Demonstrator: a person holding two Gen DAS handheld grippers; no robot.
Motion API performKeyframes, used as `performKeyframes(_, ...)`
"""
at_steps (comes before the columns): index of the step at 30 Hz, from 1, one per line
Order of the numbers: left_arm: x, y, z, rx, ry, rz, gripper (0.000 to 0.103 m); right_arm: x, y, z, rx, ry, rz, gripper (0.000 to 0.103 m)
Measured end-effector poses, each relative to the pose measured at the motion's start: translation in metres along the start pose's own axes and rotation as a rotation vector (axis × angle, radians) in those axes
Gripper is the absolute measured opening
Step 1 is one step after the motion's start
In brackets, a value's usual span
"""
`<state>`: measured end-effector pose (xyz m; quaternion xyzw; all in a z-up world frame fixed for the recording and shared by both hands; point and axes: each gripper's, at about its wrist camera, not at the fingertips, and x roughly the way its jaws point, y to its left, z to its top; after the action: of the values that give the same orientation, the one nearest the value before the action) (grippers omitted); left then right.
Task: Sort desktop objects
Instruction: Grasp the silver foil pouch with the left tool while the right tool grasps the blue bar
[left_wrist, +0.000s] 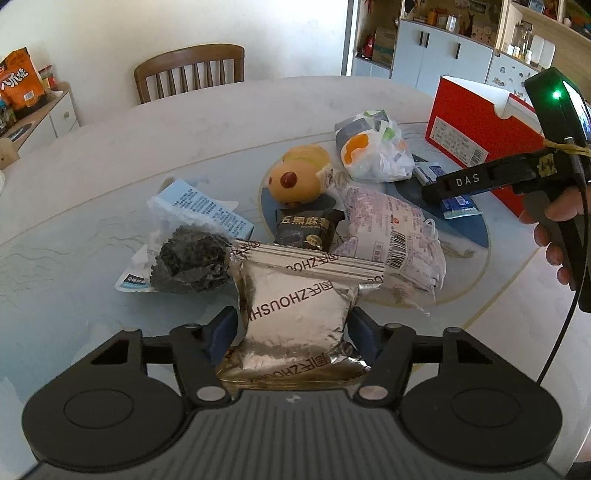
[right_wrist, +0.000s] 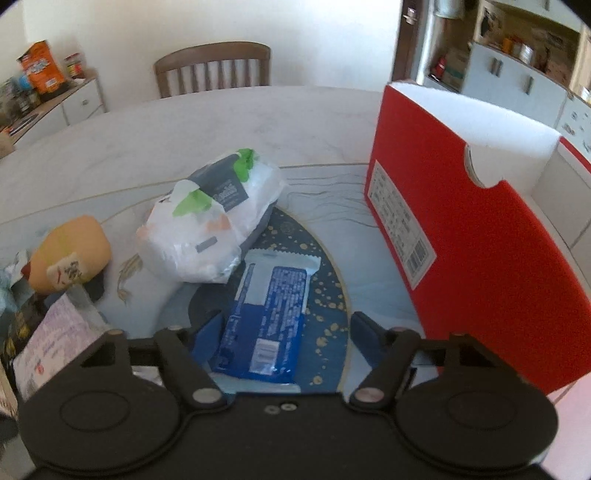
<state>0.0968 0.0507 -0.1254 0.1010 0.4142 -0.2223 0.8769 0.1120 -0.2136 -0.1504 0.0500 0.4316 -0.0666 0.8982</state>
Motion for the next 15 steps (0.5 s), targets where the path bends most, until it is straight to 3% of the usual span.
performKeyframes(6,-0.003,-0.003,0.001,-0.019,0.008,-0.001,0.055,-0.005,-0.002,0.002,-0.003,0.002,0.007,0.038)
performKeyframes(15,-0.014,-0.001,-0.003,-0.061,0.028,-0.005,0.052,-0.018,-0.004,0.001,0.008,-0.021,0.01,0.035)
